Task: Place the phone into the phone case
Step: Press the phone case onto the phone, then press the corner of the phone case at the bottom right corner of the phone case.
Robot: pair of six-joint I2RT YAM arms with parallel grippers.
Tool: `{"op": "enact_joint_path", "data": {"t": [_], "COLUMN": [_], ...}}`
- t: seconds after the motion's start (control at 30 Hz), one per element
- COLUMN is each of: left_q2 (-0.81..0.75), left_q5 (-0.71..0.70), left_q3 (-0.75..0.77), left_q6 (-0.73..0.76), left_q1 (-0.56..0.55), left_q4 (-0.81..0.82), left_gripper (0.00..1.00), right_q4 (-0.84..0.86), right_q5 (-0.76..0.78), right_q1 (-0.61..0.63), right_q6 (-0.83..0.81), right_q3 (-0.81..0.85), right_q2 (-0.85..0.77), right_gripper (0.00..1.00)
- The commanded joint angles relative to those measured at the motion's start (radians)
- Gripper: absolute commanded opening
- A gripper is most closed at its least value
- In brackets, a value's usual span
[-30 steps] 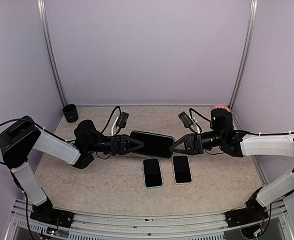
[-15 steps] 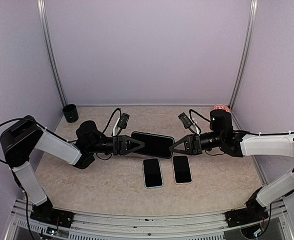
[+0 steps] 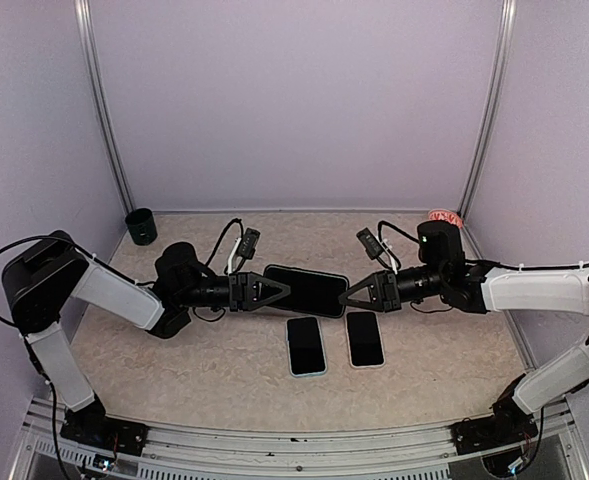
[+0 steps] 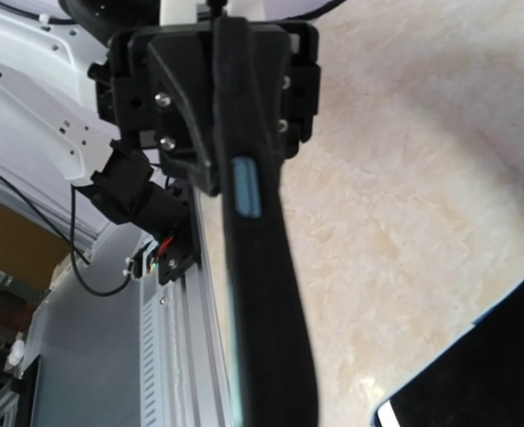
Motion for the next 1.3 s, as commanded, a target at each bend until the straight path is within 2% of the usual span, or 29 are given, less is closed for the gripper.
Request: {"op": "enact_joint_path", "data": {"t": [0.0,0.17,0.43,0.67,0.93,1.13,1.27], "left_q2": [-0.001,-0.004,-0.021,-0.054,-0.065,-0.079,-0.087], "left_q5": [-0.013,-0.016,-0.01,-0.01,-0.007,-0.02,-0.026], "left_q3": [0.024,0.022,0.004,-0.009,-0.028,-0.05,-0.057], "left_q6": [0.016,0.019,0.021,0.031,0.03,0.033,0.033], "left_q1": [-0.018,-0.023,-0.024,-0.027,-0.041,-0.041,-0.041], "left_q4": [0.007,0.012,0.022,0.006,0.007,0.012,0.018], "left_gripper": [0.11,0.0,0.0,0.0,0.0,0.0,0.0], "right_q4": [0.016,0.007,-0.03,-0.075,-0.1,-0.098,-0.106], "right_q5": [0.026,0.021,0.017,0.033,0.057,0.028,0.037], "right_q1": [0.004,0.005,0.004,0.004,0.003,0.004,0.004], "right_q6": [-0.013,-0.019,-0.039,-0.062,-0.073,-0.069,-0.077], "right_q3": [0.019,0.015,0.021,0.053,0.09,0.099,0.082], "right_q2": [-0.024,-0.037,-0.047,-0.063,-0.055,-0.044,-0.037], "right_gripper": [0.0,0.0,0.26,0.39,0.42,0.35,0.36]}}
